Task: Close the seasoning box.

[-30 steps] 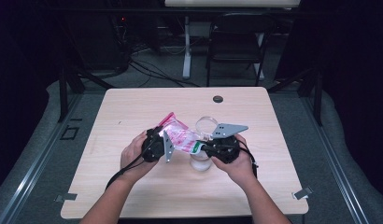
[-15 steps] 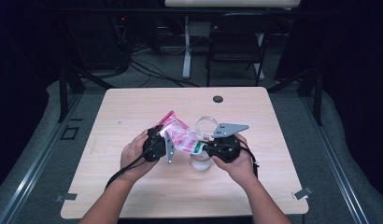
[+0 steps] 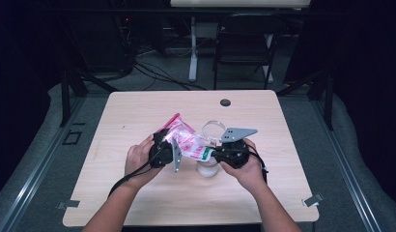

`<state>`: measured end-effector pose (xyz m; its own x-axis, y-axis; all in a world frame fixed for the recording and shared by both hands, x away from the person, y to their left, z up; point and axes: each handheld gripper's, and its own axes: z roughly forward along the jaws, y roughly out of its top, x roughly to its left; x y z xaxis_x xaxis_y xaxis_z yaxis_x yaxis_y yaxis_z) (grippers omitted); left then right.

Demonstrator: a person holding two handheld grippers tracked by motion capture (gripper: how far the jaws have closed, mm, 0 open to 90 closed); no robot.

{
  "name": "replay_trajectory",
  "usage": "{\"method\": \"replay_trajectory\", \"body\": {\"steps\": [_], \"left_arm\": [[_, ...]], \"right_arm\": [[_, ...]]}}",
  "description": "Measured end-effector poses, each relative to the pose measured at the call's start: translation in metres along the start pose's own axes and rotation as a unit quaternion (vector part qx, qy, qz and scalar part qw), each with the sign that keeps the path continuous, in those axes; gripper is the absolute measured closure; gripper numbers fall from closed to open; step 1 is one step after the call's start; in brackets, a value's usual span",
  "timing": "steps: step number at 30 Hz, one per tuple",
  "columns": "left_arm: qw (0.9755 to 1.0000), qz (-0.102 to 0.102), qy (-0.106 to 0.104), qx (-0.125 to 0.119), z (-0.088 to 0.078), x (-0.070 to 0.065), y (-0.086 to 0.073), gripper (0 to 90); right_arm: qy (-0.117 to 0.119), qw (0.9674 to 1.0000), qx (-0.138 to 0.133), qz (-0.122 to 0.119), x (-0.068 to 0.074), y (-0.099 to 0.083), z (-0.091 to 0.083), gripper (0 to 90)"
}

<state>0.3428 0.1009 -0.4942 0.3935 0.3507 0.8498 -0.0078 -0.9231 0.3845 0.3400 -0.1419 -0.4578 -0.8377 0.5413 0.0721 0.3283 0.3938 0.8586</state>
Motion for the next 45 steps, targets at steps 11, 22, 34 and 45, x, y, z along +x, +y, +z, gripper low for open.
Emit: {"method": "replay_trajectory", "body": {"steps": [11,22,34,45], "left_arm": [[0.9997,0.019,0.016,0.007,-0.002,-0.003,0.001,63.7],[0.9986,0.046,0.026,0.008,-0.002,-0.004,0.005,63.7],[0.9977,0.060,0.030,0.008,-0.003,-0.003,0.008,63.7],[0.9972,0.066,0.035,0.007,-0.003,-0.002,0.010,63.7]], "right_arm": [[-0.001,1.0000,0.006,0.004,-0.001,-0.003,0.002,90.0],[-0.008,0.9999,0.014,0.006,-0.001,-0.008,0.002,90.0],[-0.008,0.9998,0.014,0.007,-0.002,-0.009,0.000,90.0],[-0.008,0.9998,0.013,0.010,-0.003,-0.010,-0.001,90.0]]}}
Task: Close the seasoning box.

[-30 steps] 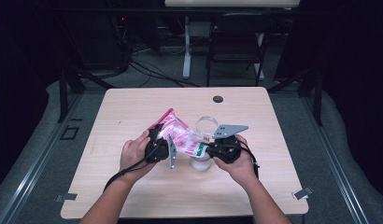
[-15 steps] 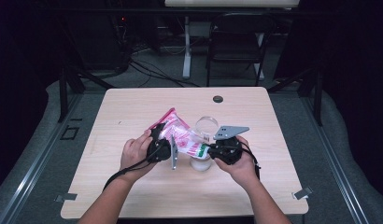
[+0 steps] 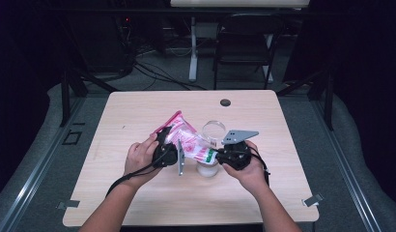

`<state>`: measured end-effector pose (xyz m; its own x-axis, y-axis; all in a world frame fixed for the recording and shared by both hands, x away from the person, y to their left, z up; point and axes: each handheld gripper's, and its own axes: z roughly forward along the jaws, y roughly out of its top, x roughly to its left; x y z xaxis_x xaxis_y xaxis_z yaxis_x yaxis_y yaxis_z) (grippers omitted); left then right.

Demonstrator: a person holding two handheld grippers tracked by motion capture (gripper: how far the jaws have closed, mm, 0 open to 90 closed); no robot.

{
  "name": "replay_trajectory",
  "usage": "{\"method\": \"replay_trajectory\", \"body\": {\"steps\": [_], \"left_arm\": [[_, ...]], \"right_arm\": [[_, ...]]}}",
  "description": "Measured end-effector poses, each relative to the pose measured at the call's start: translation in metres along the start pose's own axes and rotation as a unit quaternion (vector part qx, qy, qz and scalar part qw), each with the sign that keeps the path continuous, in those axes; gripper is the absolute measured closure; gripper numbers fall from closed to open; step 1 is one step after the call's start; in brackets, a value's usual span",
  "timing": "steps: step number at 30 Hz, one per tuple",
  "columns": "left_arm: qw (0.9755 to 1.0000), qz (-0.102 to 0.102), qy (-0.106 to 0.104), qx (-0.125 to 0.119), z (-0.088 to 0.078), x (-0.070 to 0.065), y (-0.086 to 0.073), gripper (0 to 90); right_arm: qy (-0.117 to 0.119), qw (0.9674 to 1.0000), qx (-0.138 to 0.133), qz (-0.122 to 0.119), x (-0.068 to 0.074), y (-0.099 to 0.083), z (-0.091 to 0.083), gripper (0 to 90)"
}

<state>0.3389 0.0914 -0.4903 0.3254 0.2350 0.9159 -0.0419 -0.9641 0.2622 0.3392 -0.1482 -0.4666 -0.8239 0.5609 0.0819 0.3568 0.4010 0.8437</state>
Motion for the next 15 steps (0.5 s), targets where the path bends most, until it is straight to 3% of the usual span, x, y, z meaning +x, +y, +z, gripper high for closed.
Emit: {"method": "replay_trajectory", "body": {"steps": [15], "left_arm": [[0.9999,0.014,0.005,0.003,-0.0007,0.0012,0.0015,63.8]], "right_arm": [[0.000,1.0000,0.006,0.007,-0.0034,-0.0038,0.0038,90.0]]}}
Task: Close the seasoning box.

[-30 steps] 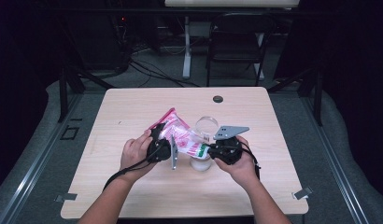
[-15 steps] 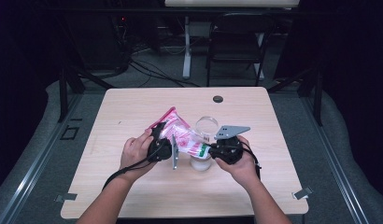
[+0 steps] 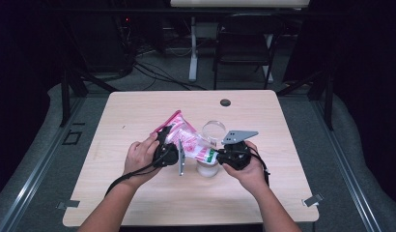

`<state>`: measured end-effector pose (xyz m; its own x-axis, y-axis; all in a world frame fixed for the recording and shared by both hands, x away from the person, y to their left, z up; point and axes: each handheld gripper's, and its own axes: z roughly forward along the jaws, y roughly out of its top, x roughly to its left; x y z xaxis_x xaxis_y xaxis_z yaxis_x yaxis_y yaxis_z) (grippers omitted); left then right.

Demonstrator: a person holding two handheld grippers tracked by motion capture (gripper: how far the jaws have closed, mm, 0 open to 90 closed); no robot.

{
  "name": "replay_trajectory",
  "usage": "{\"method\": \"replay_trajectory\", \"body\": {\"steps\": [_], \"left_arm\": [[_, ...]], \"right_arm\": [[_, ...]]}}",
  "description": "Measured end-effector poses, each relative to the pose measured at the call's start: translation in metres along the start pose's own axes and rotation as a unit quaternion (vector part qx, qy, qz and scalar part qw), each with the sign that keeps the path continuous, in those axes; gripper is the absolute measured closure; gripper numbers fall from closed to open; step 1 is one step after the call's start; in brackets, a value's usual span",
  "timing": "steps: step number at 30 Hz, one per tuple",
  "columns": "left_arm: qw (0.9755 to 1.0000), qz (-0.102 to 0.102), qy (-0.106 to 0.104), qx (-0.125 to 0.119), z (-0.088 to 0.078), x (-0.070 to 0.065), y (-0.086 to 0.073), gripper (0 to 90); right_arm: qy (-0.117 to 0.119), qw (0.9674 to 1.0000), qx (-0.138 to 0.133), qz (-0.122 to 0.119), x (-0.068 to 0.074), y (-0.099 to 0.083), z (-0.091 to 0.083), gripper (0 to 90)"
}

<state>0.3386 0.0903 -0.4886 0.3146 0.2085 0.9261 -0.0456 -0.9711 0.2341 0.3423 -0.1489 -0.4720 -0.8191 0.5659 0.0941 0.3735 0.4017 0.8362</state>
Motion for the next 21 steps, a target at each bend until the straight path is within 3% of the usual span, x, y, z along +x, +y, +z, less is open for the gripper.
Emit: {"method": "replay_trajectory", "body": {"steps": [21], "left_arm": [[0.9998,0.015,0.012,0.001,-0.0003,-0.0018,-0.0011,63.9]], "right_arm": [[0.000,0.9999,0.012,0.004,-0.0009,-0.0043,0.0073,90.0]]}}
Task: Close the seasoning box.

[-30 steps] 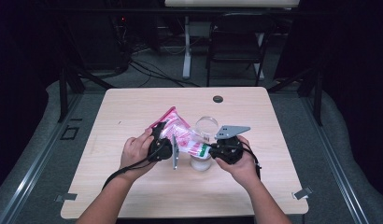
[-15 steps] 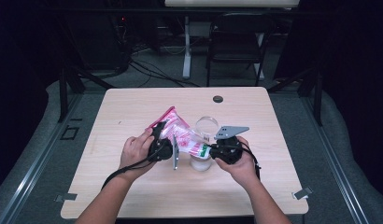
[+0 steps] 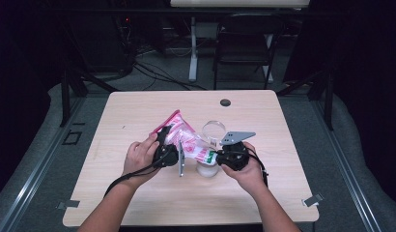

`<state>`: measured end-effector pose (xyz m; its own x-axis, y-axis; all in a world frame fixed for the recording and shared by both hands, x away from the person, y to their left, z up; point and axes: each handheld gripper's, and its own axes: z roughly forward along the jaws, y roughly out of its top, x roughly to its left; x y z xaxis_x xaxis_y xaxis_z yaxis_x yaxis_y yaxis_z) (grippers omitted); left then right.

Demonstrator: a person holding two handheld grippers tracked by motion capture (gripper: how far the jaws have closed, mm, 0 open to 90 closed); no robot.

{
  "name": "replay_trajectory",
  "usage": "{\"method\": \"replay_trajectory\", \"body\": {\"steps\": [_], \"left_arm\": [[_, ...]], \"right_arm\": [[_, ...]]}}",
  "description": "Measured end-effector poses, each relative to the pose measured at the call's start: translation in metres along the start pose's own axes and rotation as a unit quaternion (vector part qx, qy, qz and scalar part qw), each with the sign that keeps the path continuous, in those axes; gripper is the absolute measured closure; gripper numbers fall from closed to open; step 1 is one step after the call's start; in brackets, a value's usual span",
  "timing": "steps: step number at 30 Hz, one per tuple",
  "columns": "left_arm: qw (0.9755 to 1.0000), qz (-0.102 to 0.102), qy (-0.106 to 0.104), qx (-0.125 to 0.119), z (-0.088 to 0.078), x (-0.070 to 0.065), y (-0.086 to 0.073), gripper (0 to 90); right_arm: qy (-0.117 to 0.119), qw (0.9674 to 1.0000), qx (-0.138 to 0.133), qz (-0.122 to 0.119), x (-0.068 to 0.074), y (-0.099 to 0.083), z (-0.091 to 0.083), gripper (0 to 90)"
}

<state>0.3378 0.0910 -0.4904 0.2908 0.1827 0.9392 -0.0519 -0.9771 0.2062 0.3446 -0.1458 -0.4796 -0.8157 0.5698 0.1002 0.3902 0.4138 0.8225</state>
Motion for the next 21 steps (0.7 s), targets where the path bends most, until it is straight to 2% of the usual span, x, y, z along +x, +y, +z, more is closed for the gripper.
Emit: {"method": "replay_trajectory", "body": {"steps": [21], "left_arm": [[0.9999,0.010,0.009,0.000,-0.0020,0.0015,0.0015,64.0]], "right_arm": [[-0.001,1.0000,0.004,0.001,-0.0010,-0.0016,0.0017,90.0]]}}
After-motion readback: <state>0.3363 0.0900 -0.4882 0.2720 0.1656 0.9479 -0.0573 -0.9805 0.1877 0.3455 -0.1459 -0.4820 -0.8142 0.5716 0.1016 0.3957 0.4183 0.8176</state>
